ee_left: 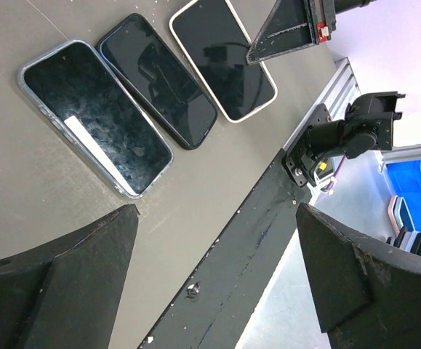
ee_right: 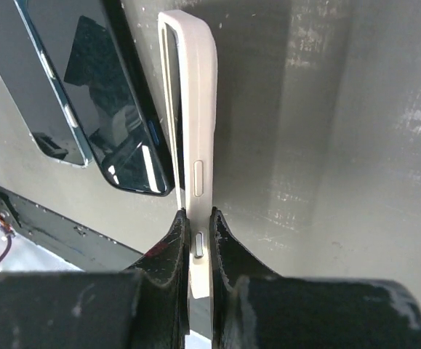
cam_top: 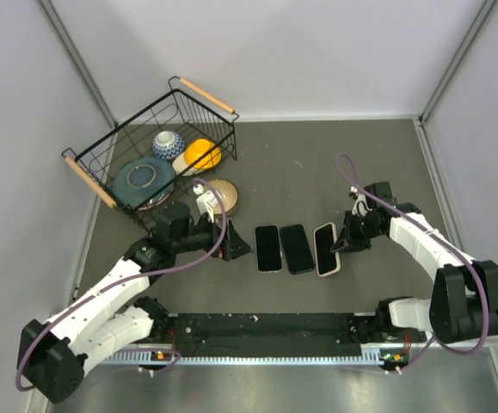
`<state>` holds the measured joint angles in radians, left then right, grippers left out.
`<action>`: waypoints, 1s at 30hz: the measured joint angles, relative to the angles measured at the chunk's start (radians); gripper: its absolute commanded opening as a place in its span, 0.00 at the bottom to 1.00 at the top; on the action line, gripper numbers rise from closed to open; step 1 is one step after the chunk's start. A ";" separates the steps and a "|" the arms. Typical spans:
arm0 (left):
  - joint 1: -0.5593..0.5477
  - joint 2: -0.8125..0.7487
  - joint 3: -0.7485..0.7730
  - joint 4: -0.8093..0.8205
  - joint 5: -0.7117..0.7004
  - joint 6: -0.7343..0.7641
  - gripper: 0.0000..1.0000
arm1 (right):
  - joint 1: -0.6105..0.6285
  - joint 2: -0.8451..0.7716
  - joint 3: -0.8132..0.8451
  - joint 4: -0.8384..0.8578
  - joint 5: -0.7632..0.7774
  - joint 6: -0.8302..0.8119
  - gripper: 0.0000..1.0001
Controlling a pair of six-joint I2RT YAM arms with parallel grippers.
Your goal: Put the phone into the phone case
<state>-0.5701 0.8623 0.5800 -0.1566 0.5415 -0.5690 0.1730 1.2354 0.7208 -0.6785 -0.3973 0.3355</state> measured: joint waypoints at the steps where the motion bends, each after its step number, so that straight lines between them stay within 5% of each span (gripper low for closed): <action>1: 0.000 0.005 0.000 0.000 0.003 0.000 0.95 | -0.012 0.024 0.007 -0.005 -0.013 -0.011 0.05; 15: 0.000 0.013 0.006 0.006 0.037 -0.008 0.95 | -0.133 0.220 0.048 0.000 -0.032 -0.068 0.19; 20: 0.000 0.006 0.011 0.006 0.040 -0.009 0.95 | -0.135 0.232 0.053 0.007 0.011 -0.063 0.34; 22: 0.000 -0.010 0.011 0.023 0.050 -0.012 0.95 | -0.136 0.203 0.053 0.008 0.039 -0.051 0.48; 30: 0.000 -0.076 0.061 0.059 0.046 0.001 0.95 | -0.126 -0.235 0.067 -0.024 0.035 0.000 0.79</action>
<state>-0.5697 0.7868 0.6415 -0.0978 0.5873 -0.5682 0.0467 1.0000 0.7879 -0.7025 -0.3626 0.3355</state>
